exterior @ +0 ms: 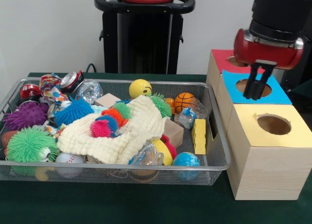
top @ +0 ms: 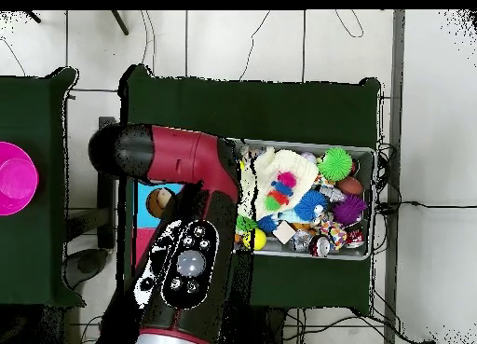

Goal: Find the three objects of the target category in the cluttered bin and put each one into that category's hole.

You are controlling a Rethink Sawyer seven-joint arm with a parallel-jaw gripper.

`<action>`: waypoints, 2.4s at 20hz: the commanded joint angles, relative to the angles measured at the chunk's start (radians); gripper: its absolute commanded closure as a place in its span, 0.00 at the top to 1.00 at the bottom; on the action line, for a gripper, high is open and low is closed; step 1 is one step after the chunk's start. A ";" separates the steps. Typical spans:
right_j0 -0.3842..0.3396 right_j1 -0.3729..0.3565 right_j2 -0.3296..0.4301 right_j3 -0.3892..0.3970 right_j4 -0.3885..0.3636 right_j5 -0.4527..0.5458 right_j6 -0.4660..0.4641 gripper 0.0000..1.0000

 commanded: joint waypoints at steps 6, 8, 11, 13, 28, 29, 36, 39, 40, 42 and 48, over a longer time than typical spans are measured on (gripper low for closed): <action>-0.145 -0.078 0.098 0.136 -0.169 0.035 -0.114 0.00; -0.169 -0.101 0.108 0.163 -0.193 0.032 -0.138 0.00; -0.200 -0.128 0.123 0.202 -0.230 0.019 -0.155 0.00; -0.222 -0.138 0.133 0.225 -0.257 0.007 -0.169 0.00; -0.410 -0.158 0.265 0.250 -0.463 -0.086 -0.242 0.00; -0.419 -0.158 0.274 0.249 -0.474 -0.086 -0.240 0.00; -0.491 -0.145 0.344 0.231 -0.555 -0.102 -0.242 0.00; -0.524 -0.138 0.377 0.226 -0.587 -0.111 -0.243 0.00; -0.534 -0.136 0.387 0.224 -0.598 -0.114 -0.242 0.00; -0.553 -0.129 0.403 0.223 -0.622 -0.122 -0.240 0.00; -0.604 -0.101 0.442 0.212 -0.690 -0.133 -0.230 0.00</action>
